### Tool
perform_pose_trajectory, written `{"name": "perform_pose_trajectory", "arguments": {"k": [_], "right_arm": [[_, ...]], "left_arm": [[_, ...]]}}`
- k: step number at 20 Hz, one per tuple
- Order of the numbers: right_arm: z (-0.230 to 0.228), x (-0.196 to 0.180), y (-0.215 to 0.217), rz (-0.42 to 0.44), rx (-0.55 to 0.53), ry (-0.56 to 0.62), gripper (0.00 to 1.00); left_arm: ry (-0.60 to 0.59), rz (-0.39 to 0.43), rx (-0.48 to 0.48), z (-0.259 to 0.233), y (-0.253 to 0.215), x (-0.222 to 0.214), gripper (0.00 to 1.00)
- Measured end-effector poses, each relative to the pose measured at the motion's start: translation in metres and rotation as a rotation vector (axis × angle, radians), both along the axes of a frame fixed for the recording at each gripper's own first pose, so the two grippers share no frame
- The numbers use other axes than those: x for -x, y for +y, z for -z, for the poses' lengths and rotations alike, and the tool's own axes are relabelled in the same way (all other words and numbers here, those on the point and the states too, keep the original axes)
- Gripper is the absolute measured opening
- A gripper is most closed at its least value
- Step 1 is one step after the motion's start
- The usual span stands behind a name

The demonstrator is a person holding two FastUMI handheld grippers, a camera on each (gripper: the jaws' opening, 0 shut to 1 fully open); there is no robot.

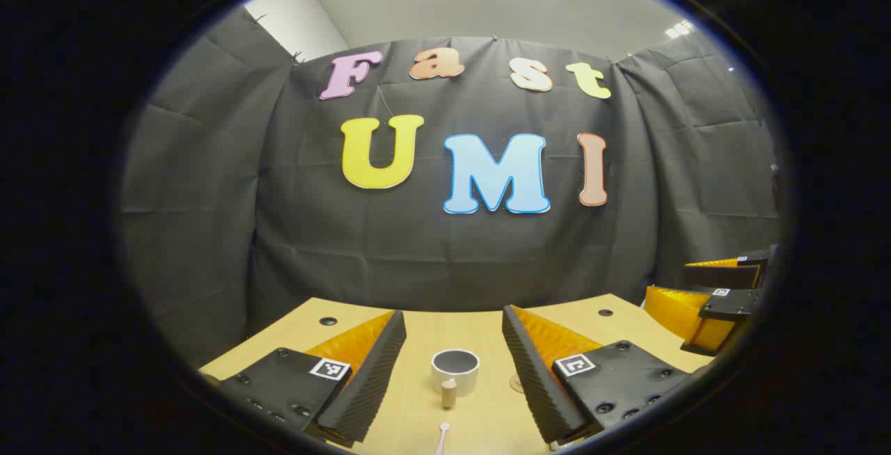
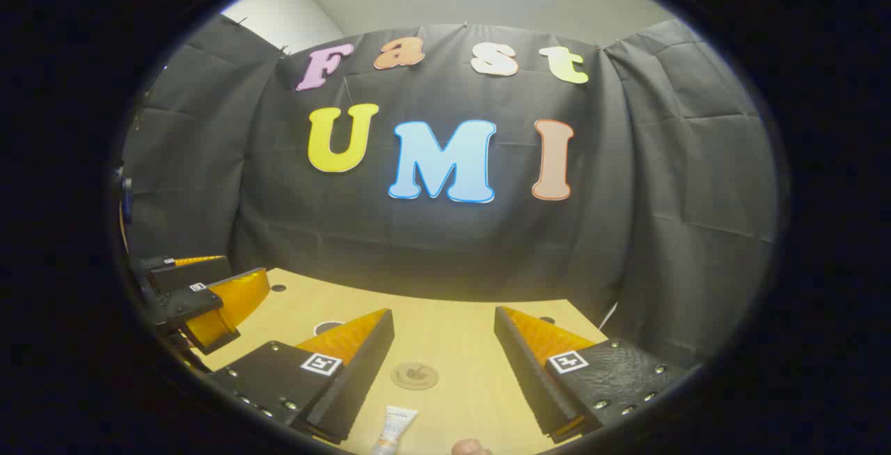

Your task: Put the toothbrush and toothpaste on the desktop into the cup, then pick up the cup and place it on the coaster on the desktop.

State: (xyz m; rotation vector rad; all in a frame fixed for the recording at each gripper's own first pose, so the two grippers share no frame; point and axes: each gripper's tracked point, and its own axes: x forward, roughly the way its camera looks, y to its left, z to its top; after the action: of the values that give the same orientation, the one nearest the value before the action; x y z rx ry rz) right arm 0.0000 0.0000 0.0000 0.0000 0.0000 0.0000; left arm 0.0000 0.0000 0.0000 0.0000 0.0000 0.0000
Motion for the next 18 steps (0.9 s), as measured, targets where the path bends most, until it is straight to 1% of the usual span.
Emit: {"name": "perform_pose_trajectory", "arguments": {"k": [7, 10, 18], "right_arm": [[0.01, 0.0, 0.008, -0.022, 0.002, 0.04, 0.93], [0.011, 0.001, 0.01, -0.029, 0.0, 0.047, 0.92], [0.013, 0.003, 0.012, -0.028, -0.018, 0.066, 0.93]], "left_arm": [[0.017, 0.006, -0.009, 0.002, 0.001, 0.001, 0.98], [0.025, 0.005, -0.018, 0.003, 0.001, 0.001, 0.98], [0.017, 0.01, -0.039, 0.002, 0.001, 0.001, 0.98]]}}
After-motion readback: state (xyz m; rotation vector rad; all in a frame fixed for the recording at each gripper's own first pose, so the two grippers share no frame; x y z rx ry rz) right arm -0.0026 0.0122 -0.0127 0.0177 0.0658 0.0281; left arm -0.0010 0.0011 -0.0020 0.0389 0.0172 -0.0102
